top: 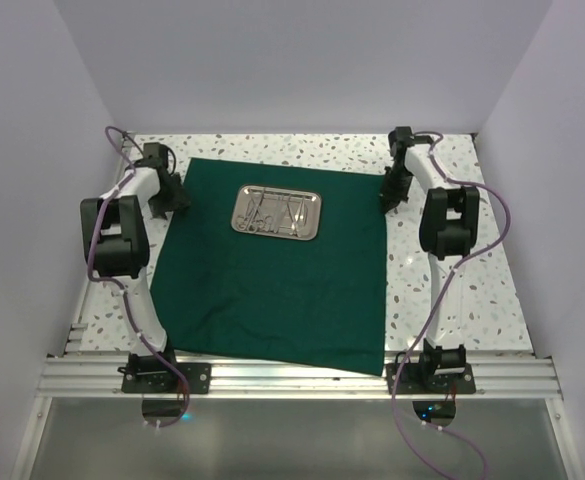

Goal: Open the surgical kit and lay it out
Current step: Adjust the surgical kit at the center of the board.

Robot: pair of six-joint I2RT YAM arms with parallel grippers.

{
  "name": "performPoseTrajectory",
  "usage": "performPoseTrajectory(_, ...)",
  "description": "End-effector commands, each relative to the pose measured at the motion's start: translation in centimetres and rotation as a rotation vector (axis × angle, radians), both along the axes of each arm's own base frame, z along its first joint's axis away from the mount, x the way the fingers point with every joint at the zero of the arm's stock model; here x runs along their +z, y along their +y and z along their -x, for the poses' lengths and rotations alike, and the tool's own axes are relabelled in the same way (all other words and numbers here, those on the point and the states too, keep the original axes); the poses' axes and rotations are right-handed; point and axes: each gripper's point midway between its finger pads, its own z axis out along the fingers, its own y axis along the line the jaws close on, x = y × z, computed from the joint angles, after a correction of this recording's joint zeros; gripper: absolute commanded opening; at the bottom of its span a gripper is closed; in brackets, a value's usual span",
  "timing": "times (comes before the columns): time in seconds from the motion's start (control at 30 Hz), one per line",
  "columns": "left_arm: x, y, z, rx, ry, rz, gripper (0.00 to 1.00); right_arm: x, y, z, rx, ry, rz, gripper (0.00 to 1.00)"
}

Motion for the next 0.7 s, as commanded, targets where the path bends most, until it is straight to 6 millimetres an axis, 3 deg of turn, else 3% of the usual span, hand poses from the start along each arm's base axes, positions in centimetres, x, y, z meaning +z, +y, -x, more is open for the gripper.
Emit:
performPoseTrajectory(0.0, -0.7, 0.4, -1.4, -0.008, -0.018, 0.035, 0.54, -2.3, 1.1, -1.3, 0.013, -0.003, -0.033, 0.0)
performPoseTrajectory(0.07, -1.7, 0.2, -1.3, -0.006, 0.001, 0.071, 0.37, -2.7, 1.2, -1.9, 0.01, -0.007, -0.034, 0.0)
performPoseTrajectory(0.1, -2.2, 0.0, -1.2, -0.01, 0.008, 0.083, 0.11, -2.6, 1.2, -2.2, 0.01, -0.013, -0.033, 0.0)
performPoseTrajectory(0.13, -2.3, -0.4, -1.2, -0.011, 0.01, 0.106, 0.0, -2.6, 1.1, -3.0, 0.007, -0.024, -0.031, 0.0)
performPoseTrajectory(0.27, -2.0, -0.9, -1.3, -0.002, 0.007, 0.139, 0.0, -1.8, 1.1, -5.3, -0.006, -0.078, -0.021, 0.0)
performPoseTrajectory(0.43, 0.0, -0.9, -2.2, 0.011, -0.048, 0.143, 0.0, 0.2, 0.0, -8.5, -0.066, -0.192, -0.013, 0.0)
performPoseTrajectory(0.57, 1.0, -0.2, -2.3, 0.036, -0.037, 0.106, 0.0, 0.8, -1.4, -8.6, -0.112, -0.201, 0.009, 0.0)
performPoseTrajectory(0.6, 1.4, -0.2, -2.1, 0.037, -0.028, 0.108, 0.03, 1.9, -1.7, -8.4, -0.126, -0.214, 0.019, 0.0)
performPoseTrajectory(0.63, 1.4, 0.3, -1.9, 0.052, -0.012, 0.082, 0.12, 0.8, -1.9, -7.4, -0.131, -0.178, 0.031, 0.0)
performPoseTrajectory(0.67, 1.7, 0.3, -1.7, 0.052, -0.003, 0.084, 0.23, 0.8, -2.1, -6.9, -0.139, -0.171, 0.041, 0.08)
